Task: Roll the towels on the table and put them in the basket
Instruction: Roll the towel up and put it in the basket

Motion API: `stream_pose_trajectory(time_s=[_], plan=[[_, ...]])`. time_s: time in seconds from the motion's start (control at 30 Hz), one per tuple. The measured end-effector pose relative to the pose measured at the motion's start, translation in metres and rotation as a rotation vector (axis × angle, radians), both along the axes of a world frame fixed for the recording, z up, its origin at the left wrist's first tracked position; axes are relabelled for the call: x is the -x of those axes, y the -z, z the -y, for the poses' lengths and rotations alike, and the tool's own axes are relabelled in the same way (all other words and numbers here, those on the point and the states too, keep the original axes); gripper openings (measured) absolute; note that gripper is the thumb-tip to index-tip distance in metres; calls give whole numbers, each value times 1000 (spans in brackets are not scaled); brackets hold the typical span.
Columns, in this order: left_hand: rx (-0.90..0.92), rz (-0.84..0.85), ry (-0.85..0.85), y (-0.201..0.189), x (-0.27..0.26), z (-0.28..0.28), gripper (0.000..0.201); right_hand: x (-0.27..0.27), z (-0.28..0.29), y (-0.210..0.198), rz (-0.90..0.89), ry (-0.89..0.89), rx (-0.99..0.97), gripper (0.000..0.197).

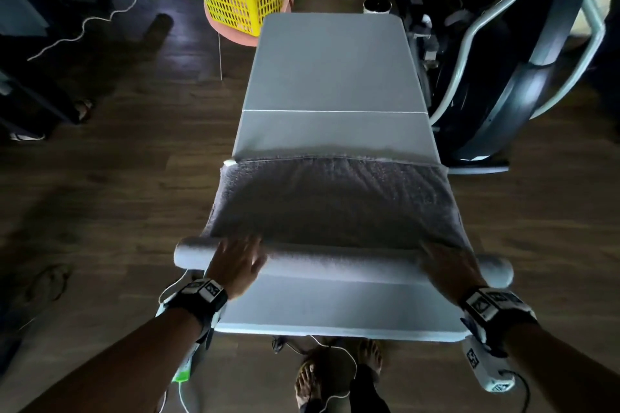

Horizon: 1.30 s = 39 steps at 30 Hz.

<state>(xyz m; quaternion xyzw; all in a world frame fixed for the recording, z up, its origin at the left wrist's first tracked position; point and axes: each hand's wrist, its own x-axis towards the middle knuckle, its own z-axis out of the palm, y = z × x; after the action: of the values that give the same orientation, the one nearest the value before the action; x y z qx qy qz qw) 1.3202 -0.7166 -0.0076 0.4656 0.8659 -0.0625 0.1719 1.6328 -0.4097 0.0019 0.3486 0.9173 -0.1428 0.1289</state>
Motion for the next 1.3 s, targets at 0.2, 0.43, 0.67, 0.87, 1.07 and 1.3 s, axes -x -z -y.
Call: stream_pose_trajectory(time_s=[0.2,0.43,0.67,0.87,1.07,1.3], plan=[[83,-57,129,-2,-13,3,33,-24,24,24,107,-115,-37,56],[-63,-56,101,-10,8,-9,50,-5,6,3,29,-57,-130,43],[48,44,157,-10,-13,-2,26,-23,10,17,148,-104,-74,42],[-75,-17,48,2,2,3,55,-3,-24,9,54,36,-23,55],[-2,-9,116,-4,-3,3,19,-14,-13,10,191,-156,-90,56],[-91,-21,69,1,27,-12,58,2,-47,11,14,-50,-15,67]])
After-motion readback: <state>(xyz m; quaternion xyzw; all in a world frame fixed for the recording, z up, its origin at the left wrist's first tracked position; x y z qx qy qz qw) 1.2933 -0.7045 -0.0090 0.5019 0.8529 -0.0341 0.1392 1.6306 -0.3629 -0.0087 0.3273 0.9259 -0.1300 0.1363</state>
